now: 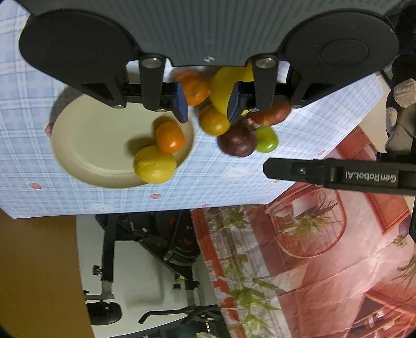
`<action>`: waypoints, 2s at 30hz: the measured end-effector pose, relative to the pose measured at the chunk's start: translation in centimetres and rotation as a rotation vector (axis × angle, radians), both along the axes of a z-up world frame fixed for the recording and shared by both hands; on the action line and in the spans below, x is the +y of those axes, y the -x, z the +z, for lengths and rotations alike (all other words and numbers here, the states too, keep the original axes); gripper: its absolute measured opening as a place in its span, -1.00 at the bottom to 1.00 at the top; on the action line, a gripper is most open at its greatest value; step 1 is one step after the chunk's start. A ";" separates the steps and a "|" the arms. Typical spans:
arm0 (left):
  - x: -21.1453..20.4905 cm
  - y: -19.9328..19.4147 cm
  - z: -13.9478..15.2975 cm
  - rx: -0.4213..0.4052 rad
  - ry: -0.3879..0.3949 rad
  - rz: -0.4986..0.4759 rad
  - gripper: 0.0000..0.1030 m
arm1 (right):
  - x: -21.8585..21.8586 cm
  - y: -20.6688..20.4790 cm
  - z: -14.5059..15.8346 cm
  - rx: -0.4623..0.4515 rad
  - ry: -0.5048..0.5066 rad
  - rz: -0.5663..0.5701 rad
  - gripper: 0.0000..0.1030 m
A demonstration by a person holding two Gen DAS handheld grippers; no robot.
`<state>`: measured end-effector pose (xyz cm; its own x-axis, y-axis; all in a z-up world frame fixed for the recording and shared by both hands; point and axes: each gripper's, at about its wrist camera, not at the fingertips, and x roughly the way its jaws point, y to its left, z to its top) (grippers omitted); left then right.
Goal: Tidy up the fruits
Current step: 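Move the right tool back toward the fruit cluster, then grasp the small brown kiwi-like fruit with the right gripper, then carry the brown fruit onto the beige plate and open the right gripper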
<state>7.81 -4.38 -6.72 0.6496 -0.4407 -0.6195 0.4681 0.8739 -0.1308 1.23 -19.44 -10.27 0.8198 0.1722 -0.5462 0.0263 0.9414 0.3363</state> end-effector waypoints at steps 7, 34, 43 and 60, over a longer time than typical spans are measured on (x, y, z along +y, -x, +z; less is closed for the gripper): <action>2.3 1.3 -1.1 0.062 0.064 0.040 -0.14 | 2.4 0.8 -0.2 0.042 0.053 0.065 -0.29; 5.4 3.9 -5.2 0.074 -0.005 0.156 -0.14 | 8.7 1.8 -3.5 0.206 0.138 0.358 -0.31; 5.1 4.1 -5.3 0.080 -0.022 0.128 -0.14 | 8.3 2.0 -3.9 0.203 0.122 0.349 -0.46; 2.8 4.4 -6.7 0.130 -0.051 0.014 -0.15 | 4.3 3.5 -3.6 0.035 0.248 0.094 -0.46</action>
<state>3.44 -1.57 -13.47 0.5685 -0.3981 -0.7200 0.4379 0.8873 -0.1448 -2.26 -15.10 -13.84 0.7863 0.1040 -0.6090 -0.0576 0.9938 0.0954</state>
